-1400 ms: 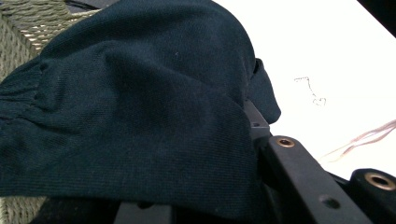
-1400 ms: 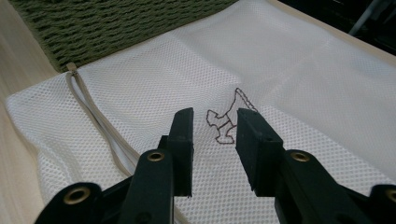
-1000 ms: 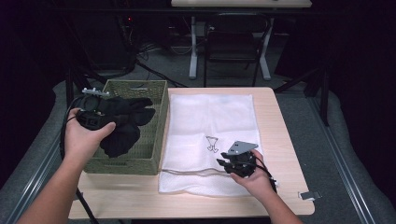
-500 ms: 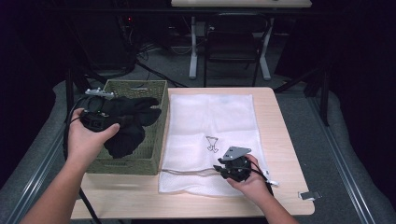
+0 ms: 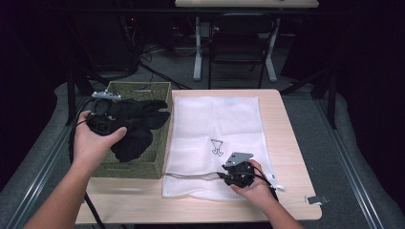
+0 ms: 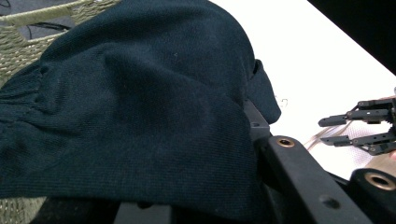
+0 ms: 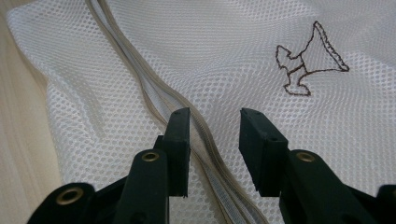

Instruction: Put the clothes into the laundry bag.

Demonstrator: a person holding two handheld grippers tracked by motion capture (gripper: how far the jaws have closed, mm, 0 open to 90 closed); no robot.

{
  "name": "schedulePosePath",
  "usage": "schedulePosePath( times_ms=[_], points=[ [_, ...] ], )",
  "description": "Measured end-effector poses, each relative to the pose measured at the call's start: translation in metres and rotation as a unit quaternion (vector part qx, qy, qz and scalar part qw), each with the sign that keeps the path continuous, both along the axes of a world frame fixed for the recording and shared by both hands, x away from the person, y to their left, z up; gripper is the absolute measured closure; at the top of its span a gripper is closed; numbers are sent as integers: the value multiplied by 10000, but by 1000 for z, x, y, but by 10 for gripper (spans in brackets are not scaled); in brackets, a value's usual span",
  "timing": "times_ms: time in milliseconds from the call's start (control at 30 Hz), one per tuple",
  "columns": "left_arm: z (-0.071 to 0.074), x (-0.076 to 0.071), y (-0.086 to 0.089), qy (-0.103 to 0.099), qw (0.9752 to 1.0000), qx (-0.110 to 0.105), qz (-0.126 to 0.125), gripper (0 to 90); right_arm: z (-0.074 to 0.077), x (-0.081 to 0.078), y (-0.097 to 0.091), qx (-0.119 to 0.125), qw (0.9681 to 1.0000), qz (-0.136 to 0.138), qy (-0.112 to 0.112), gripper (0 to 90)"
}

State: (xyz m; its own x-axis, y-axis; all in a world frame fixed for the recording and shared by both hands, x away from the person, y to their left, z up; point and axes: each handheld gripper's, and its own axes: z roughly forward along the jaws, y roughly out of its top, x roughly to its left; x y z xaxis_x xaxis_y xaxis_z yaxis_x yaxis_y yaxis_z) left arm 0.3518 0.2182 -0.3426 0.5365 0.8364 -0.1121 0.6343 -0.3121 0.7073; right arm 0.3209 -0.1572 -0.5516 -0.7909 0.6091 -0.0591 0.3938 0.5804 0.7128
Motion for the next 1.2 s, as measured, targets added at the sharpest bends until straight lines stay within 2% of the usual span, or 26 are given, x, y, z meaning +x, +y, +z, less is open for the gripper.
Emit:
schedulePosePath(
  times_ms=[467,567,1200],
  points=[
    [2,0,-16,-16,9998,-14,-180,728,-6,0,5,-184,9997,125,58,648],
    [2,-1,-19,-72,9998,-24,-195,728,-6,0,5,-186,9997,105,68,648],
    [0,-2,-42,-73,9987,-87,-497,728,-12,2,11,-389,9991,138,57,673]
  ],
)
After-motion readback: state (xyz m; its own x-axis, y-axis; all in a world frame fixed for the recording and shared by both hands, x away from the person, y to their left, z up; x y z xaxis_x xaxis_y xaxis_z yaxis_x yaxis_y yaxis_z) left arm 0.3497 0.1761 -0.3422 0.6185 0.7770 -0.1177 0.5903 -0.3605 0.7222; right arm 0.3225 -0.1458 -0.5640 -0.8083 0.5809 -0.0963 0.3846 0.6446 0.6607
